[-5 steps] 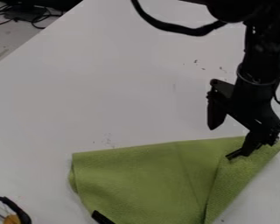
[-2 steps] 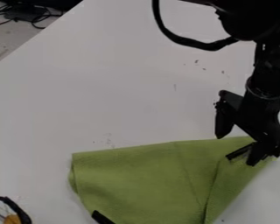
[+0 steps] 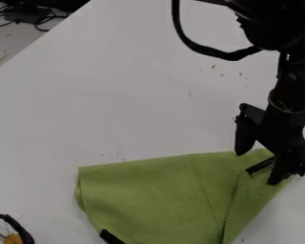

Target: Unfold cloth from middle to top left edge

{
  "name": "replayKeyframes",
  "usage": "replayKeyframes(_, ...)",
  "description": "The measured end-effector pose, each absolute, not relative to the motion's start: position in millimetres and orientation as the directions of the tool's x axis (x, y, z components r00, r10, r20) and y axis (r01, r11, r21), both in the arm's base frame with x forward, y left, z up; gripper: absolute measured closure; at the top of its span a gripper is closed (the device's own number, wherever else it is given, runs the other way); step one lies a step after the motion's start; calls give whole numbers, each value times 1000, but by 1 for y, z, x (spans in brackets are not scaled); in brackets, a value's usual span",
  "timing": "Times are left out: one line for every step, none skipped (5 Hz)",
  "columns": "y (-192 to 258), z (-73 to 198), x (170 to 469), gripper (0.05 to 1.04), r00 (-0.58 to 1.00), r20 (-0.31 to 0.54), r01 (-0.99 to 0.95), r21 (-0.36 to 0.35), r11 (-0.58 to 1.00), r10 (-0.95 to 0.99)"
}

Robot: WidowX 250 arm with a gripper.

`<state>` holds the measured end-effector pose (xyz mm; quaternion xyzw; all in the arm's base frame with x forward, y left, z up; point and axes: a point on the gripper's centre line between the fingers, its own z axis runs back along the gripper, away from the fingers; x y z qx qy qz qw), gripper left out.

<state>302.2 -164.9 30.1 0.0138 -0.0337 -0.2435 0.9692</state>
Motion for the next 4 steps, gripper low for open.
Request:
replayKeyframes(-167, 24, 299, 210, 874, 30, 484, 35, 874, -485)
replayKeyframes(-172, 26, 300, 256, 872, 40, 487, 39, 872, -488)
replayKeyframes(-175, 26, 299, 564, 864, 45, 500, 43, 865, -502)
replayKeyframes(-174, 17, 297, 848, 859, 19, 510, 38, 859, -511)
